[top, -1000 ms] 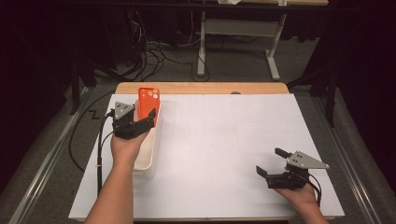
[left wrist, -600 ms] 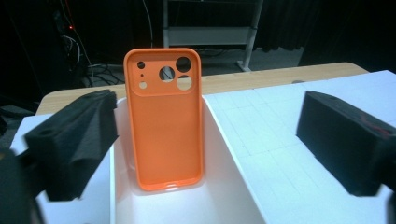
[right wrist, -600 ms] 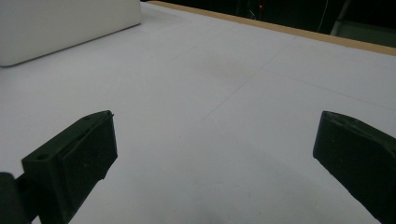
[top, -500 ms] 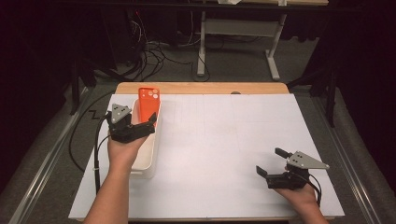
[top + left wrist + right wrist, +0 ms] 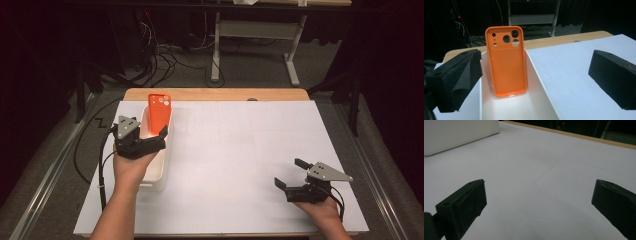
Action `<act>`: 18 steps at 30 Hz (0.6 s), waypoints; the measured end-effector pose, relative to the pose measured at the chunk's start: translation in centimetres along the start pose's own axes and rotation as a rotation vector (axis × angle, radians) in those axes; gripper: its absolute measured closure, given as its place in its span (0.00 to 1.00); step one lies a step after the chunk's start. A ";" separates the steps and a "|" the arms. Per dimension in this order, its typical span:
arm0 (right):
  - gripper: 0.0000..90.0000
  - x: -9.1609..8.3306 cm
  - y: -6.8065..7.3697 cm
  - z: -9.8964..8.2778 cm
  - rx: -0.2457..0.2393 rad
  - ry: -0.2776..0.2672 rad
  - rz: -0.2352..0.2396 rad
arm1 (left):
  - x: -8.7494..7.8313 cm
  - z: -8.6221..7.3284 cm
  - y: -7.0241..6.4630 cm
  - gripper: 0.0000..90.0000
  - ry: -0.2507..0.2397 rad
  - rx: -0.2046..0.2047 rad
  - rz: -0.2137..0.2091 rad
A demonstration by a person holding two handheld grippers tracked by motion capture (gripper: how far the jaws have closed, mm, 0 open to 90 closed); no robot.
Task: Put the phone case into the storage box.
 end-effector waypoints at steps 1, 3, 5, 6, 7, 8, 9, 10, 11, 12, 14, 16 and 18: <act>0.00 0.0 0.0 0.0 0.001 0.000 0.000 | -0.1 -0.1 0.0 0.00 -0.001 0.002 0.002; 0.00 0.0 0.0 0.0 0.000 0.001 0.000 | -0.5 -0.2 -0.1 0.00 -0.009 0.001 -0.003; 0.00 0.0 0.0 0.0 0.000 0.001 0.000 | -0.9 -0.5 -0.2 0.00 -0.015 0.006 -0.004; 0.00 0.0 0.0 0.0 0.000 0.001 -0.001 | -1.1 -0.6 -0.3 0.00 -0.014 0.010 -0.005; 0.00 0.0 0.0 0.0 0.001 0.001 -0.001 | -1.3 -0.7 -0.4 0.00 -0.011 0.020 -0.002; 0.00 0.0 0.0 0.0 0.001 0.001 -0.001 | -1.5 -0.7 -0.5 0.00 -0.014 0.023 -0.001; 0.00 0.0 0.0 0.0 0.001 0.001 -0.001 | -1.7 -0.8 -0.5 0.00 -0.018 0.022 -0.005; 0.00 0.0 0.0 0.0 0.001 0.002 -0.001 | -1.9 -0.9 -0.6 0.00 -0.023 0.023 -0.008; 0.00 0.0 0.0 0.0 0.001 0.002 -0.002 | -2.2 -1.0 -0.6 0.00 -0.025 0.024 -0.010; 0.00 0.0 0.0 0.0 0.001 0.002 -0.002 | -2.4 -1.1 -0.7 0.00 -0.028 0.028 -0.010; 0.00 0.0 0.0 0.0 0.000 0.000 -0.003 | -2.8 -1.3 -0.9 0.00 -0.034 0.032 -0.009; 0.00 0.0 0.0 0.0 0.001 0.002 -0.003 | -3.3 -1.6 -1.0 0.00 -0.052 0.032 -0.010; 0.00 0.0 0.0 0.0 0.001 0.001 -0.003 | -3.8 -2.0 -1.1 0.00 -0.070 0.027 -0.020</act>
Point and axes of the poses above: each handheld gripper's, and its own axes: x roughly forward along the jaws, z roughly out of its top, y roughly to its left, the point moved 3 cm from there along x, roughly forward along the jaws, and after that the axes turned 7 degrees about -z, right-handed, at the moved point
